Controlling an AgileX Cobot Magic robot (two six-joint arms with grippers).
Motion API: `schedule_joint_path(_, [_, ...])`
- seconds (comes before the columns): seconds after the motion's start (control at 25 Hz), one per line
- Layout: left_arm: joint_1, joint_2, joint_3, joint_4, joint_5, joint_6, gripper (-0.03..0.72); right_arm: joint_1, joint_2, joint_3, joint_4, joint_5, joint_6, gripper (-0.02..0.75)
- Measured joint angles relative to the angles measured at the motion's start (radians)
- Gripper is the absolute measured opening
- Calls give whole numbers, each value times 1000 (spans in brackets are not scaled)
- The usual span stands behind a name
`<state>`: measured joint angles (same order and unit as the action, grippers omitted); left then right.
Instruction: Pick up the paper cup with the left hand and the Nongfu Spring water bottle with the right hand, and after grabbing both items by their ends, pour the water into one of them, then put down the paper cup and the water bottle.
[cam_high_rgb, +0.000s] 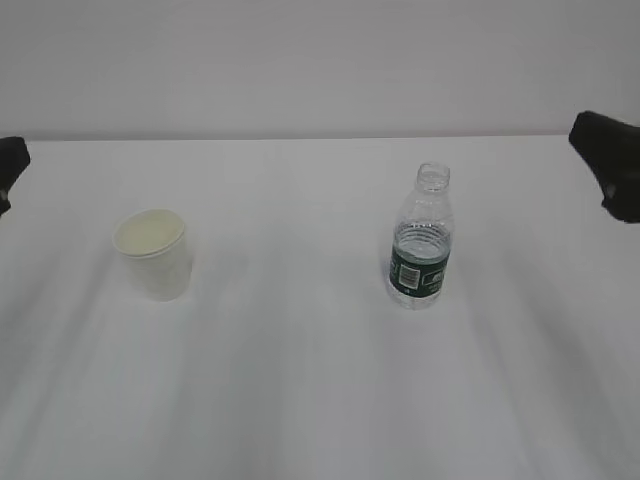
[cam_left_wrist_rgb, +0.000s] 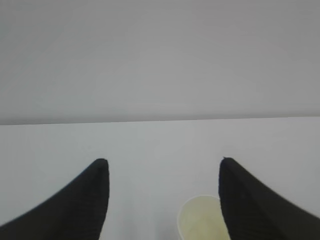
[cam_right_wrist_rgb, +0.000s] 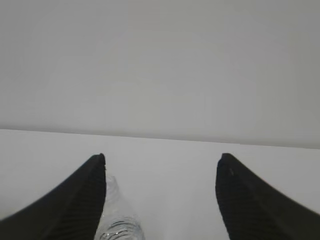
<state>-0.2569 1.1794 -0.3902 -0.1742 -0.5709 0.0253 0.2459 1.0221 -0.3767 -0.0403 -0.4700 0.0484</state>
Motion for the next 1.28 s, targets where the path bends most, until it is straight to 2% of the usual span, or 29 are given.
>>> schedule_joint_path(0.12, [0, 2, 49, -3, -88, 0, 493, 0, 40, 54, -61, -123, 54, 515])
schedule_joint_path(0.4, [0, 23, 89, 0, -214, 0, 486, 0, 142, 147, -83, -363, 72, 514])
schedule_joint_path(0.6, [0, 135, 91, 52, -312, -16, 482, 0, 250, 203, -91, -533, 73, 514])
schedule_joint_path(0.72, [0, 237, 108, 91, -452, -72, 482, 0, 354, 238, -91, -641, 75, 514])
schedule_joint_path(0.84, [0, 345, 120, 129, -547, -121, 479, 0, 453, 244, -91, -654, 75, 514])
schedule_joint_path(1.04, [0, 461, 128, 181, -561, -141, 475, 0, 568, 240, -93, -661, 46, 514])
schedule_joint_path(1.28, [0, 496, 128, 190, -567, -144, 473, 0, 657, 203, -93, -669, 4, 515])
